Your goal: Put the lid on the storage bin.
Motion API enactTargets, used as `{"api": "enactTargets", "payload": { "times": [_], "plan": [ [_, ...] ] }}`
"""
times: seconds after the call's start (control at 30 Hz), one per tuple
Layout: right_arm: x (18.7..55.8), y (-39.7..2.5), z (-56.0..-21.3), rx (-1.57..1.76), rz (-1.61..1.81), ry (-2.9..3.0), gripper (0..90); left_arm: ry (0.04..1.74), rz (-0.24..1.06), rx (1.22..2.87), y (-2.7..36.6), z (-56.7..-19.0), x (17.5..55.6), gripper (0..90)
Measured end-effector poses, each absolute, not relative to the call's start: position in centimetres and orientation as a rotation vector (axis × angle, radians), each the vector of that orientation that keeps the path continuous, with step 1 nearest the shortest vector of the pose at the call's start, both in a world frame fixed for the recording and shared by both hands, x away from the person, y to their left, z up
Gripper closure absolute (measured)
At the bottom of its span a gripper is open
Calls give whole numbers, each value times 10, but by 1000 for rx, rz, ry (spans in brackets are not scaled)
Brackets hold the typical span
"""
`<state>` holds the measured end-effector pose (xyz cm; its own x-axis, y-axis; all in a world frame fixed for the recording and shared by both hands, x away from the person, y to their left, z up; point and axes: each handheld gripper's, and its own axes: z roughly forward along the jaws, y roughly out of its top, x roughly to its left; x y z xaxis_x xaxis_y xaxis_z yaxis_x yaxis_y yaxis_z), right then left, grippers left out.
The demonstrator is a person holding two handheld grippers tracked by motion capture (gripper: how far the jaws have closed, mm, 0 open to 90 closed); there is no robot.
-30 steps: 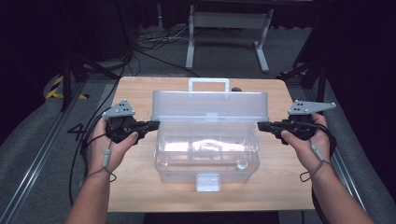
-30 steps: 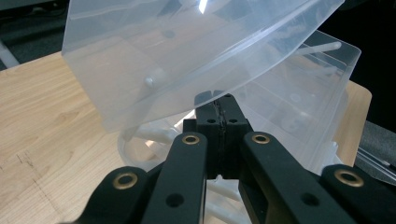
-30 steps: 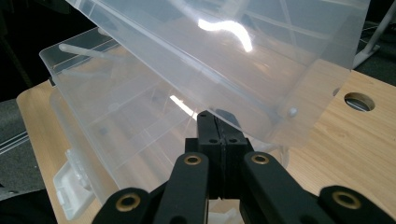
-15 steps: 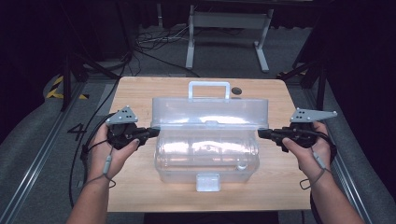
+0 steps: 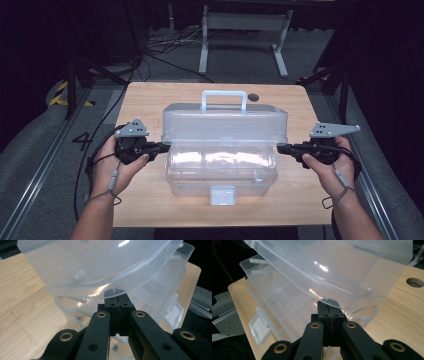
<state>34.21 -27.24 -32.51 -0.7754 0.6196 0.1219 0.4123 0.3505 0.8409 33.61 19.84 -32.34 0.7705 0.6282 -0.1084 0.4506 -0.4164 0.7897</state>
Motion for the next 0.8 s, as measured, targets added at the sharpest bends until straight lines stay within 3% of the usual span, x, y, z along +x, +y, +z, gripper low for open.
{"api": "enactTargets", "payload": {
  "times": [0.8],
  "plan": [
    [331,-274,-333,956,1307,2446,900,828,206,2198,195,-329,333,891]
  ]
}}
